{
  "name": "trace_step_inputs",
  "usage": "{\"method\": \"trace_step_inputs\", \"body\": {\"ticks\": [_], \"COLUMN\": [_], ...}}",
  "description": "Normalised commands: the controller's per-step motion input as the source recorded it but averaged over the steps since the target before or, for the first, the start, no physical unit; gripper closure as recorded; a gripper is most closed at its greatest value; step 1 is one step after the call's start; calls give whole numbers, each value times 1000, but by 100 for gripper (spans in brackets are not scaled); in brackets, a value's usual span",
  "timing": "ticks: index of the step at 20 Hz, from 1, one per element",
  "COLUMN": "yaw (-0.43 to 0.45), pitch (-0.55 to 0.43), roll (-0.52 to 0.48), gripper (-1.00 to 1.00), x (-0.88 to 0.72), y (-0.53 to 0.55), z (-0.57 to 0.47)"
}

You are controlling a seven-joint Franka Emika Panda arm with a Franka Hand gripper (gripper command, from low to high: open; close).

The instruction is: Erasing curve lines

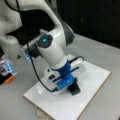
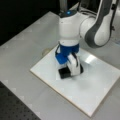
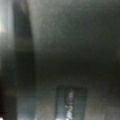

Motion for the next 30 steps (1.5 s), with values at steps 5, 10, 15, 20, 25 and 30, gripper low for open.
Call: {"method": "trace_step_inputs", "body": {"ticks": [5,10,15,20,25,30], "yaw": [-133,-139,-160,-201,-225,-231], "pitch": [99,104,91,85,82,77], "roll": [153,159,165,164,160,165], "gripper": [100,100,100,100,100,100], "x": [375,398,471,519,512,511], "y": [102,152,212,245,231,239], "z": [-370,-388,-436,-471,-504,-518]}}
